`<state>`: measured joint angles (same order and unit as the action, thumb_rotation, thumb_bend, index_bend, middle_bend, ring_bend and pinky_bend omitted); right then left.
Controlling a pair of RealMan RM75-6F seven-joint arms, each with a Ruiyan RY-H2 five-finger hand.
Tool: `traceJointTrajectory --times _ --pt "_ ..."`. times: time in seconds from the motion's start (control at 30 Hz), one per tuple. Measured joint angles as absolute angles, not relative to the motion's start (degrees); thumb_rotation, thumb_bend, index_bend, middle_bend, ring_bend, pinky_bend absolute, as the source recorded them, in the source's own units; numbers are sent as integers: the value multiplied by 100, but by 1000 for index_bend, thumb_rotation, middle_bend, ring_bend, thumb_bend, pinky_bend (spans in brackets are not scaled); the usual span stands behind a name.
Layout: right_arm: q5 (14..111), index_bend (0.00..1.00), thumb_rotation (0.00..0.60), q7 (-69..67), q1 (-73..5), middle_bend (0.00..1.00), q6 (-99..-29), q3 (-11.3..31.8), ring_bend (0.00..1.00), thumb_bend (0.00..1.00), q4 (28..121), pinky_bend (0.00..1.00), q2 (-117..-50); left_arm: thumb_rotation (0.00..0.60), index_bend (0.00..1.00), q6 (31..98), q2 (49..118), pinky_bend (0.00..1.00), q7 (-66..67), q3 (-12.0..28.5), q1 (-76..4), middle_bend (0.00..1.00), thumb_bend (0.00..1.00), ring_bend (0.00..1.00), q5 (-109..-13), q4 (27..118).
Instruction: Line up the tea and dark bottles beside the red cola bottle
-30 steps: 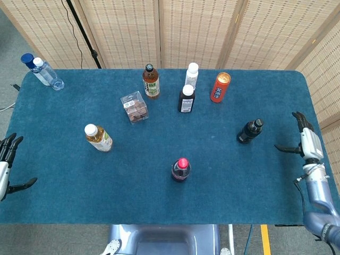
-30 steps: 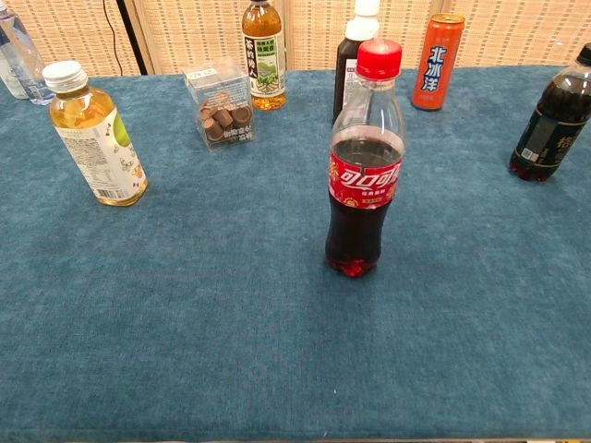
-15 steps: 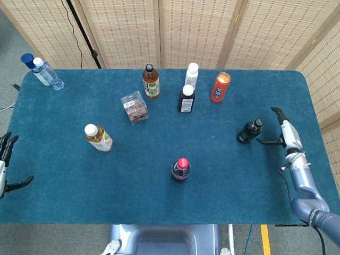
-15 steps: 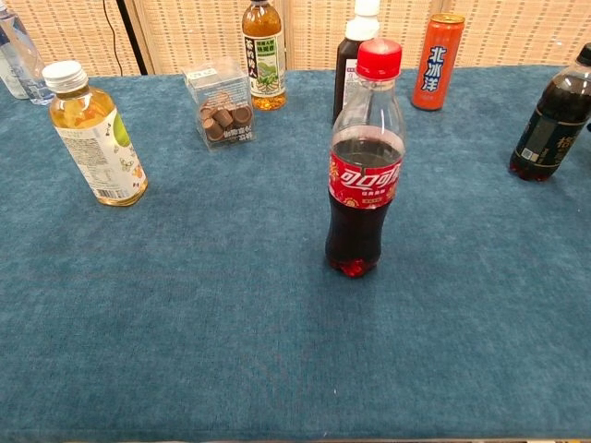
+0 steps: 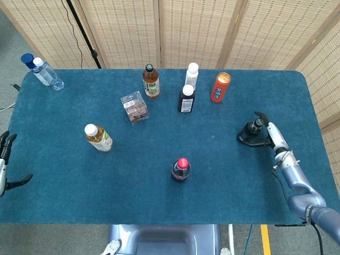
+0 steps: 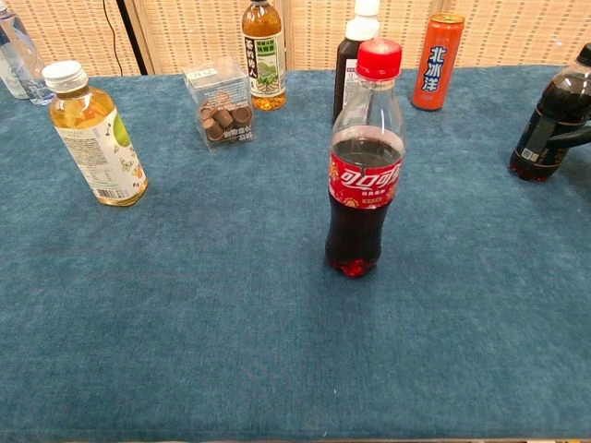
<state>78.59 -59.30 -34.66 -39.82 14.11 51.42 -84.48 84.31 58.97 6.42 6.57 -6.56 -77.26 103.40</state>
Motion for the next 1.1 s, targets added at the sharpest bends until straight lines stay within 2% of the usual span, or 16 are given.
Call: traceJointTrajectory --times 0.03,0.07,0.17,0.2,0.3,0.43,0.63,0.87,1.1 --pt "7859 134 600 -5936 -3490 225 -3985 1411 160 33 5065 164 -8510 600 0 8425 5905 0 652 659 -661 0 49 0 -7722 10340" --pt "7836 259 600 -5932 -3520 333 -3988 1422 253 130 4954 249 -8602 600 0 8418 5911 0 656 661 -666 0 49 0 -7715 10340" --pt "7649 485 600 -5875 -3591 499 -3976 1509 411 475 4665 429 -8849 600 0 8412 5915 0 656 670 -669 0 49 0 -7686 10336" --pt "7577 534 600 -5837 -3607 534 -3979 1542 449 572 4596 480 -8918 600 0 8413 5914 0 650 675 -668 0 49 0 -7675 10335" --pt "7428 566 600 -5664 -3618 562 -4076 1623 483 675 4502 540 -9050 600 0 8419 5908 0 621 691 -664 0 48 0 -7651 10335" --pt "7437 569 600 -5551 -3546 564 -4342 1632 486 707 4665 550 -9021 600 0 8416 5889 0 576 683 -655 0 49 0 -7662 10339" --pt "7768 572 600 -5467 -3298 567 -4973 1475 490 734 5424 550 -8668 600 0 8469 5851 0 455 663 -615 0 49 0 -7741 10343" --pt "8631 573 600 -5480 -2938 569 -5850 953 494 756 6618 550 -7994 600 0 8462 5847 0 453 623 -610 0 49 0 -7815 10356" --pt "9324 573 600 -5382 -2823 569 -6114 306 494 757 6959 550 -7815 600 0 8500 5866 0 472 568 -589 0 49 0 -7936 10372"
